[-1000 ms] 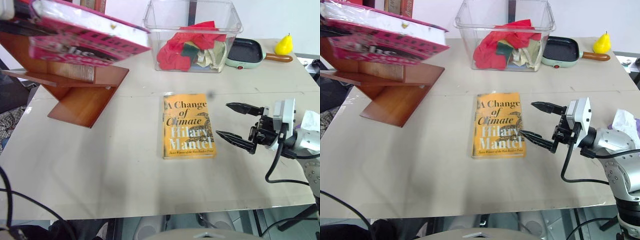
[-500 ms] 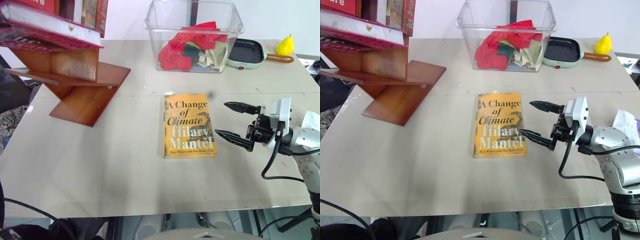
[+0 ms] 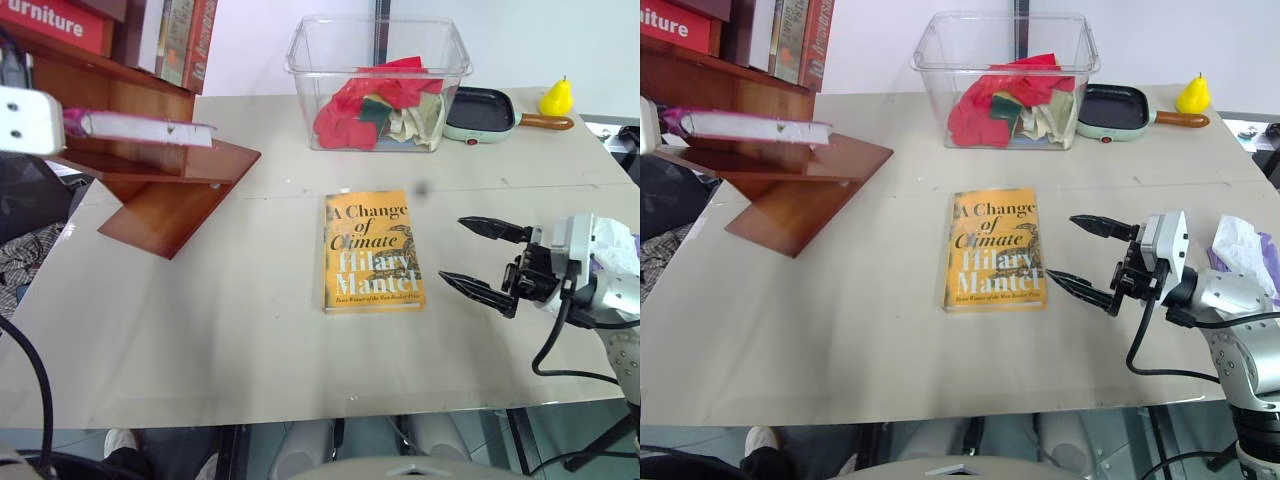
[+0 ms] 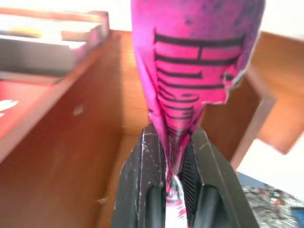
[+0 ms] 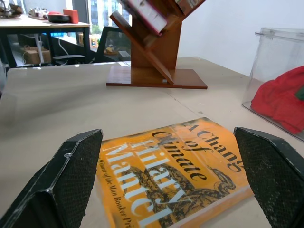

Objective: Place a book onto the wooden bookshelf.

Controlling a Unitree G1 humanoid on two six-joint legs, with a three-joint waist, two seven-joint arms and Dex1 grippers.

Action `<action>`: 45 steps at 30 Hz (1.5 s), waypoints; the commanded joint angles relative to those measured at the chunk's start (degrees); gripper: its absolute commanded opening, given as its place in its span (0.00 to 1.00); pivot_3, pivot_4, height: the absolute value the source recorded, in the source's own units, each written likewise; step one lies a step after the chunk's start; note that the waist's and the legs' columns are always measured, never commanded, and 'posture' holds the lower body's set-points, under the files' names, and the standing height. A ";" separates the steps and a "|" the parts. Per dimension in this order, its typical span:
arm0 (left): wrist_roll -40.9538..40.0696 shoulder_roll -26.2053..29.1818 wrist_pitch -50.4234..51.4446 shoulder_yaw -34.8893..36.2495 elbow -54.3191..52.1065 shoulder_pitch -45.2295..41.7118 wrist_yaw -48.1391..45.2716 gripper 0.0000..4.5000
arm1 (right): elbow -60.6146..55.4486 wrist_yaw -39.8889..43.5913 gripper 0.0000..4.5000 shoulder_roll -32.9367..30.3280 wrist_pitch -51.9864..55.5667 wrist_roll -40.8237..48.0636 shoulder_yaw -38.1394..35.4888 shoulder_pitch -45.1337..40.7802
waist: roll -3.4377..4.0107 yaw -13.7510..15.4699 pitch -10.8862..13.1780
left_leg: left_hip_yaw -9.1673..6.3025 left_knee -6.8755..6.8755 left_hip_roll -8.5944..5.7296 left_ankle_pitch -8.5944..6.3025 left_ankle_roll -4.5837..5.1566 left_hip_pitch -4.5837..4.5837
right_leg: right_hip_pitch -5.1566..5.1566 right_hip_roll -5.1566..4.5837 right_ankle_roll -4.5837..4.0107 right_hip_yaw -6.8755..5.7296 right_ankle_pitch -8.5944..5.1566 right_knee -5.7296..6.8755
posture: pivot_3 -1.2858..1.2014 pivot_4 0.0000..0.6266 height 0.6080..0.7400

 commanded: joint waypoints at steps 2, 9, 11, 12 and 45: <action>-1.18 1.17 2.73 1.31 -0.55 1.31 -2.91 0.00 | -2.39 -0.03 1.00 -0.73 -0.54 1.15 -2.24 0.18 | 0.00 0.04 0.00 | 0.00 0.01 -0.02 0.00 0.00 -0.04 | -0.01 -0.02 -0.13 0.00 0.08 -0.01 | 0.52 0.24 1.00; -6.87 2.32 4.97 5.60 -3.66 8.38 -5.37 0.00 | -0.57 1.64 1.00 -0.52 -0.98 0.93 -1.21 -1.08 | 0.01 -0.07 0.01 | 0.02 -0.02 -0.05 -0.01 0.01 -0.14 | -0.06 -0.05 -0.21 0.04 0.12 -0.20 | 0.52 0.24 1.00; -8.68 2.40 3.83 7.10 -3.15 9.89 -5.74 0.00 | 0.03 2.11 1.00 -0.51 -1.17 0.80 -1.27 -1.29 | 0.01 -0.05 0.01 | 0.01 -0.02 -0.05 -0.02 0.02 -0.17 | -0.06 -0.05 -0.21 0.03 0.12 -0.26 | 0.52 0.24 1.00; -9.55 2.37 3.17 7.74 -2.92 10.43 -5.95 0.00 | 0.21 2.28 1.00 -0.49 -1.20 0.79 -1.30 -1.39 | 0.01 -0.06 0.01 | 0.01 -0.03 -0.05 -0.02 0.02 -0.17 | -0.06 -0.06 -0.21 0.03 0.12 -0.28 | 0.52 0.24 1.00; -53.86 1.26 77.56 39.94 -67.72 40.53 -2.09 0.98 | 3.73 5.97 1.00 -1.30 -1.55 4.98 -4.50 -5.36 | -0.20 0.05 0.58 | -0.10 -0.12 -0.03 -0.09 0.08 -0.51 | -0.15 -0.12 -0.22 -0.13 0.14 -0.81 | 0.52 0.24 1.00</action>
